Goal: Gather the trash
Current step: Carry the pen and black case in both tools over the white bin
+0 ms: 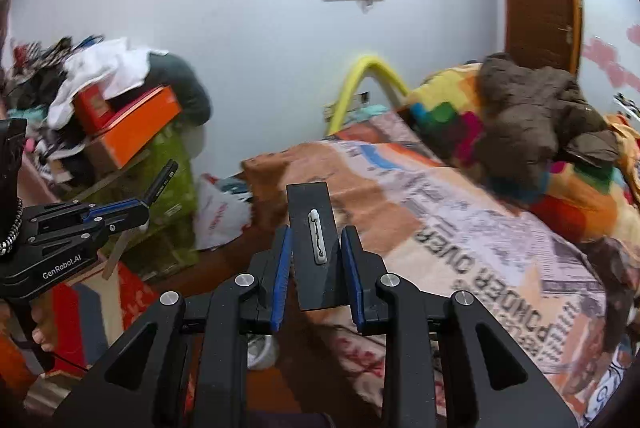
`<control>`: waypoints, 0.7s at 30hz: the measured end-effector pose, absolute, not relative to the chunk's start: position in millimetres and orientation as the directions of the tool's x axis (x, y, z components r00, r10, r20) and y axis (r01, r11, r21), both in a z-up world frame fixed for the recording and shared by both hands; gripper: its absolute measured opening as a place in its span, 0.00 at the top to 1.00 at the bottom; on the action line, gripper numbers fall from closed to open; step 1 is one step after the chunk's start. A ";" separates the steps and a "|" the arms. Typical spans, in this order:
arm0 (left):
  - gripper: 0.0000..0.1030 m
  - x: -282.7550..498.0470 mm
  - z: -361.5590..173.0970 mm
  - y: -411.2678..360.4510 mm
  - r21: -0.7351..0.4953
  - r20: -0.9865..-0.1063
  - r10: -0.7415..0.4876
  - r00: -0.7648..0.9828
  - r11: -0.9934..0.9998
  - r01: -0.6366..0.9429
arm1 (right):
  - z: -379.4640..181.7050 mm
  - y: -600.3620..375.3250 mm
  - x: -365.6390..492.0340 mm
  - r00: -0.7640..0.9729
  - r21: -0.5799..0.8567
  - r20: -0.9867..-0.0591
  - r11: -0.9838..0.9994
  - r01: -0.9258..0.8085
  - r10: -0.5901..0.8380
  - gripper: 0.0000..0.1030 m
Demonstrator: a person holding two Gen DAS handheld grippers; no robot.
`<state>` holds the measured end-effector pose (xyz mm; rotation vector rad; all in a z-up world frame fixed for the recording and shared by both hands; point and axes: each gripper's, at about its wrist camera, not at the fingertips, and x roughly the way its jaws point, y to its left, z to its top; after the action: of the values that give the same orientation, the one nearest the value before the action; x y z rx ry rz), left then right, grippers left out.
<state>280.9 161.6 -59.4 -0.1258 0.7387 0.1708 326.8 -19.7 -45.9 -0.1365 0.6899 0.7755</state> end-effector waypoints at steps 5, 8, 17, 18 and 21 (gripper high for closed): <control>0.93 247.0 -81.0 203.0 -0.066 -0.703 0.144 0.697 0.962 -0.265 | -60.1 29.4 306.3 0.438 0.132 -0.647 0.658 -0.742 0.624 0.78; 0.93 231.1 -96.5 224.0 -0.080 -0.711 0.154 0.686 0.952 -0.297 | -74.9 61.4 292.8 0.381 0.143 -0.672 0.616 -0.774 0.635 0.78; 0.93 205.5 -170.7 273.3 -0.099 -0.762 0.183 0.621 0.915 -0.392 | -132.5 128.4 271.5 0.230 0.178 -0.762 0.537 -0.824 0.605 0.77; 0.93 205.4 -180.1 276.5 -0.099 -0.768 0.182 0.614 0.913 -0.395 | -139.9 135.1 269.4 0.218 0.175 -0.774 0.533 -0.828 0.594 0.77; 0.93 204.0 -214.6 282.8 -0.086 -0.793 0.185 0.581 0.909 -0.408 | -165.3 149.5 265.5 0.169 0.184 -0.810 0.518 -0.835 0.562 0.78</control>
<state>204.0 282.8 -214.6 -0.2722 0.8876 0.3517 265.5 149.5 -165.3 -0.3363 0.9724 1.0194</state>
